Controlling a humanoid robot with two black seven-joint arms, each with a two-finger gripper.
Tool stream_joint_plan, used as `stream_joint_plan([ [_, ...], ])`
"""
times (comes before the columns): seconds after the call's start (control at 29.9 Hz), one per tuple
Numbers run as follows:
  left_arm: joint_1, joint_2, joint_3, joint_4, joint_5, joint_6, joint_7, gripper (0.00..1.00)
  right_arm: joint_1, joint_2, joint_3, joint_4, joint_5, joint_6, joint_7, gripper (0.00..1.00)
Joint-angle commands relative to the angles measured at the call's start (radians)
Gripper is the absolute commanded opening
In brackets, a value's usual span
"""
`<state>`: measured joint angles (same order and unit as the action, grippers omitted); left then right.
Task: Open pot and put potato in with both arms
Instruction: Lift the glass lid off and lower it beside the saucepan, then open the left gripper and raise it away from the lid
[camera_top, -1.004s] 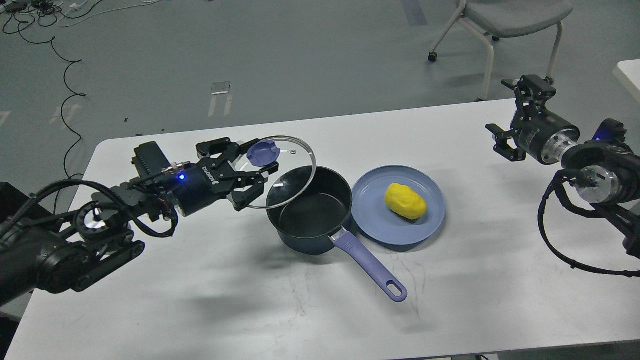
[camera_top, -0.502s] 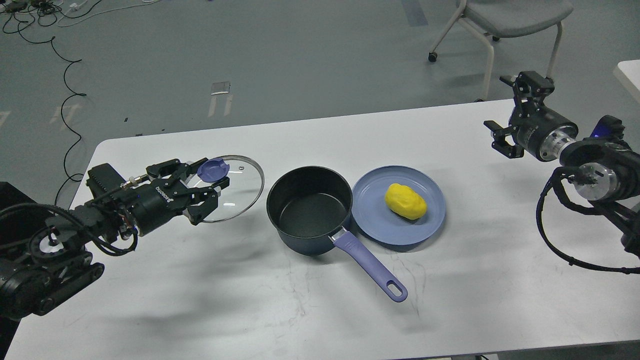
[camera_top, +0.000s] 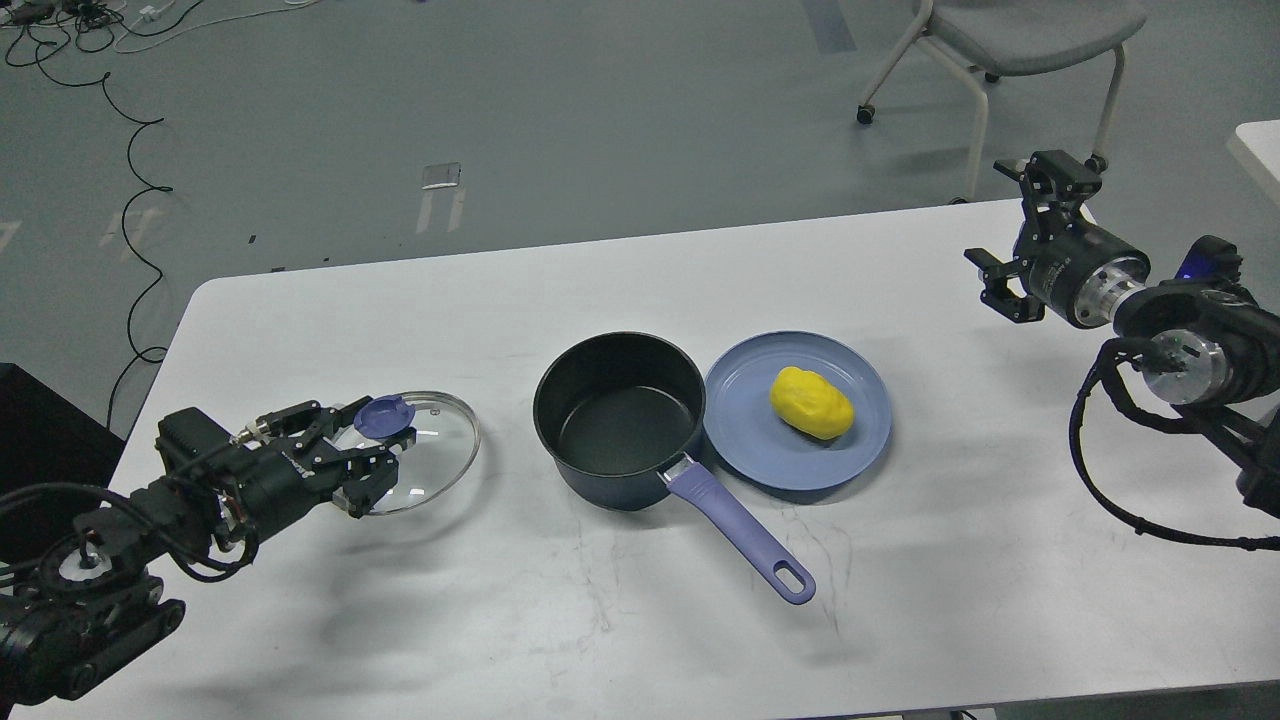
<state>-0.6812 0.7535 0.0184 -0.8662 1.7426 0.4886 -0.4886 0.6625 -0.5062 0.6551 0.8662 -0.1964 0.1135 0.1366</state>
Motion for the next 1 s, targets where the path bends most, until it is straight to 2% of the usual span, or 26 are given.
stream_joint_plan([
  [0.0, 0.011, -0.002, 0.000, 0.019, -0.017, 0.000, 0.000, 0.59, 0.000, 0.000, 0.000, 0.001, 0.000, 0.000, 0.000, 1.00],
  [0.07, 0.011, -0.009, 0.000, 0.027, -0.028, 0.000, 0.000, 0.59, 0.000, 0.000, 0.000, 0.001, 0.000, 0.000, 0.000, 1.00],
  [0.27, 0.032, -0.072, 0.000, 0.081, -0.087, 0.000, 0.000, 0.72, 0.000, -0.002, 0.000, 0.001, 0.000, 0.000, 0.000, 1.00],
  [0.4, 0.046, -0.079, 0.000, 0.089, -0.094, 0.000, 0.000, 0.88, 0.000, -0.008, 0.000, 0.001, 0.002, 0.002, 0.000, 1.00],
  [0.54, 0.046, -0.086, 0.000, 0.089, -0.113, 0.000, 0.000, 0.97, 0.002, -0.008, 0.000, 0.001, 0.002, 0.002, 0.000, 1.00],
  [0.8, 0.023, -0.046, -0.009, 0.072, -0.250, 0.000, 0.000, 0.98, 0.015, -0.011, -0.002, 0.001, -0.005, 0.008, 0.000, 1.00],
  [0.97, -0.066, 0.009, -0.017, 0.047, -0.357, 0.000, 0.000, 0.97, 0.060, -0.011, -0.044, 0.007, -0.014, 0.008, 0.000, 1.00],
])
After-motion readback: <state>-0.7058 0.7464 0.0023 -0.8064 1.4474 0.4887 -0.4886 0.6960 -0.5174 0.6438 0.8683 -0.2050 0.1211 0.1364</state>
